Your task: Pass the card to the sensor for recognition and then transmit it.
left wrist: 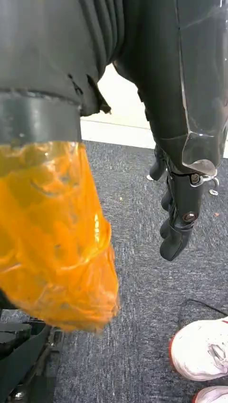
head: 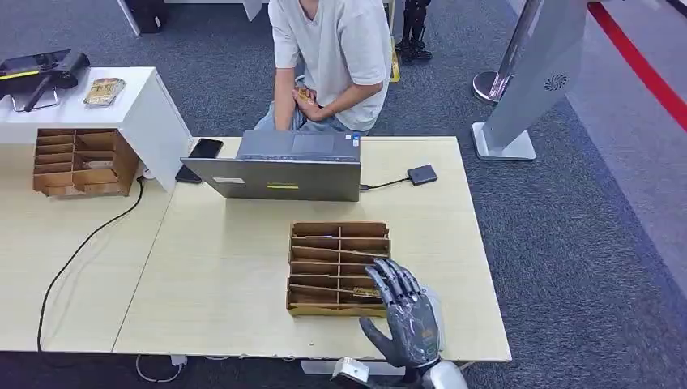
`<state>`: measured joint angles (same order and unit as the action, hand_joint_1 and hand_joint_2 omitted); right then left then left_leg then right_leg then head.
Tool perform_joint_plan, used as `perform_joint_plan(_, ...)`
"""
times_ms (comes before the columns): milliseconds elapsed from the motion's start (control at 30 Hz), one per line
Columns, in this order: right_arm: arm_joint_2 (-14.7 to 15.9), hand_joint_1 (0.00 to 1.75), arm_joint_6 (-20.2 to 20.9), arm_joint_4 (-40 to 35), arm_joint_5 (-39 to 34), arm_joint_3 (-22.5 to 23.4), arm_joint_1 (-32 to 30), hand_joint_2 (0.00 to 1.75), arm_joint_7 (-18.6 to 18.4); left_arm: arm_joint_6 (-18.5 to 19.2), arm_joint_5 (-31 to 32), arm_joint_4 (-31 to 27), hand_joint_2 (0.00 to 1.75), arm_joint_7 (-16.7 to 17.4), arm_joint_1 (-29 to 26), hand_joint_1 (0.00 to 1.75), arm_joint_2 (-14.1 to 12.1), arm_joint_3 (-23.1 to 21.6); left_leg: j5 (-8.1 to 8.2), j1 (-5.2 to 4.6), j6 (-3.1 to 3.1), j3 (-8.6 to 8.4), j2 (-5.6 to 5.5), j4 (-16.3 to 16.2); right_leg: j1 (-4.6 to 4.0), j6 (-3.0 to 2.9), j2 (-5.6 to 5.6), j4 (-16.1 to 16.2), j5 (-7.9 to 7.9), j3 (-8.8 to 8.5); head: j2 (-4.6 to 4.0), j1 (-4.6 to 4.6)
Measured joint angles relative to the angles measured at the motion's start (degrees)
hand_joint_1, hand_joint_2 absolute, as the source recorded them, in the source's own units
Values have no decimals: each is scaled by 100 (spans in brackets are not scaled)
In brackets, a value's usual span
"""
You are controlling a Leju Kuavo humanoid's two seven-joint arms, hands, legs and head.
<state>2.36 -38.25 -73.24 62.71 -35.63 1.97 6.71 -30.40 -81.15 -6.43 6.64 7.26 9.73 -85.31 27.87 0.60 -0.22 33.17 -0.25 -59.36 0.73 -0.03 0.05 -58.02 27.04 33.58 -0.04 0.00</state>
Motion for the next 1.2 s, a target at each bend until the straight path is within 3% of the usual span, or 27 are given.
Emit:
perform_joint_plan(233,-31,37,11,88,50,37,85,175,-52,7,9,0,0,0,0,0,0,-11,0,0,0,0,0,0,0,0,0,0,0,0,0,-2)
perform_joint_plan(267,-33,65,11,98,55,39,91,175,-52,7,9,0,0,0,0,0,0,-13,0,0,0,0,0,0,0,0,0,0,0,0,0,0)
perform_joint_plan(300,-37,120,11,105,55,39,97,175,-52,7,9,0,0,0,0,0,0,-15,0,0,0,0,0,0,0,0,0,0,0,0,0,0)
perform_joint_plan(333,-41,120,11,109,55,39,99,175,-52,7,9,0,0,0,0,0,0,-15,0,0,0,0,0,0,0,0,0,0,0,0,0,-2)
perform_joint_plan(400,-46,77,11,122,55,39,104,175,-52,7,9,0,0,0,1,0,0,-22,0,0,0,0,0,0,0,0,0,0,0,0,0,-2)
perform_joint_plan(433,-46,77,11,131,55,39,106,175,-52,7,9,0,0,0,0,0,0,-26,0,0,0,0,0,0,0,0,0,0,0,0,0,0)
perform_joint_plan(467,-46,66,11,136,55,39,106,175,-52,7,9,0,0,0,0,0,0,-28,0,0,0,0,0,0,0,0,0,0,0,0,0,0)
perform_joint_plan(900,-48,54,11,179,57,39,125,175,-52,7,9,0,0,0,1,0,0,-39,0,0,0,0,0,0,0,0,0,0,0,0,0,-2)
perform_joint_plan(1200,-61,58,15,186,57,39,130,175,-52,7,-9,0,0,-4,0,0,0,-39,0,0,0,0,0,0,0,0,0,0,0,0,0,0)
